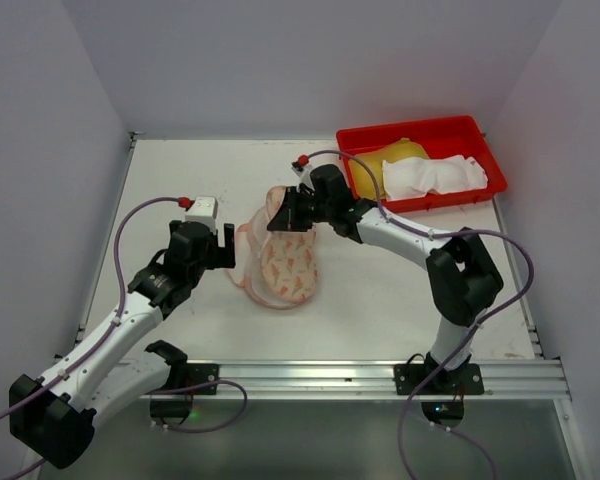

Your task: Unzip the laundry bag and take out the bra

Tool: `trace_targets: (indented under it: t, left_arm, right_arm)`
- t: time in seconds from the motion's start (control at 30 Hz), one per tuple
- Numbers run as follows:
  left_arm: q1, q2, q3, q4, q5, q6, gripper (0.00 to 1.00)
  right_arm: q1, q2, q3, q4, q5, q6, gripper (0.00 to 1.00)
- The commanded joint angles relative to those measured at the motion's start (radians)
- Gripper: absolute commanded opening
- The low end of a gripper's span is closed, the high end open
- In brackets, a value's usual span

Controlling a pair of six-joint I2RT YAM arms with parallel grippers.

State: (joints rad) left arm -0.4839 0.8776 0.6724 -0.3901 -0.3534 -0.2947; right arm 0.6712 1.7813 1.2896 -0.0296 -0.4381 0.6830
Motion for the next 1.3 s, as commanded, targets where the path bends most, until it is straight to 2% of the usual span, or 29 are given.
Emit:
trace_targets:
  t: [0.0, 0.1, 0.2, 0.23, 0.4, 0.5, 0.6, 0.63, 0.67, 0.77, 0.9, 1.0, 1.13, 1.27]
  left_arm:
    - [0.007, -0.002, 0.01, -0.003, 0.002, 0.003, 0.9]
    - [0.005, -0.005, 0.007, -0.001, -0.001, 0.002, 0.9]
    - [0.005, -0.006, 0.007, -0.003, -0.002, 0.002, 0.9]
    - [0.005, -0.006, 0.007, -0.001, -0.002, 0.002, 0.9]
    - [0.007, -0.009, 0.007, -0.001, -0.004, 0.003, 0.9]
    - [0.005, -0.012, 0.007, -0.001, -0.005, 0.003, 0.9]
    - [0.005, -0.017, 0.004, 0.0, -0.012, 0.003, 0.9]
    - [0.005, -0.02, 0.006, 0.002, -0.013, 0.003, 0.9]
    - [0.007, -0.023, 0.004, 0.002, -0.015, 0.003, 0.9]
    - [0.005, -0.031, 0.003, 0.003, -0.022, 0.003, 0.9]
    - [0.005, -0.045, 0.003, 0.005, -0.032, 0.0, 0.9]
    - [0.005, -0.06, 0.001, 0.007, -0.044, -0.001, 0.9]
    - [0.007, -0.094, -0.002, 0.016, -0.067, -0.006, 0.9]
    - [0.005, -0.127, -0.002, 0.019, -0.102, -0.014, 0.9]
  right_arm:
    - [0.011, 0.049, 0.043, 0.152, -0.013, 0.064, 0.04]
    - [0.022, 0.116, 0.065, 0.186, -0.014, 0.087, 0.1]
    - [0.027, 0.184, 0.079, 0.212, -0.037, 0.107, 0.26]
    - [0.027, 0.21, 0.086, 0.218, -0.047, 0.116, 0.35]
    - [0.028, 0.23, 0.166, 0.122, -0.071, 0.084, 0.54]
    - [0.028, 0.167, 0.218, 0.011, -0.005, -0.024, 0.65]
    - [0.024, 0.083, 0.264, -0.113, 0.157, -0.136, 0.84]
    - [0.016, 0.063, 0.287, -0.139, 0.203, -0.16, 0.93]
    - [0.008, 0.043, 0.292, -0.18, 0.27, -0.183, 0.96]
    - [-0.042, -0.046, 0.287, -0.248, 0.392, -0.232, 0.99]
    - [-0.154, -0.193, 0.222, -0.316, 0.437, -0.224, 0.99]
    - [-0.254, -0.36, 0.101, -0.322, 0.505, -0.232, 0.99]
    - [-0.379, -0.59, 0.004, -0.453, 0.553, -0.258, 0.99]
    - [-0.421, -0.78, -0.062, -0.536, 0.666, -0.244, 0.99]
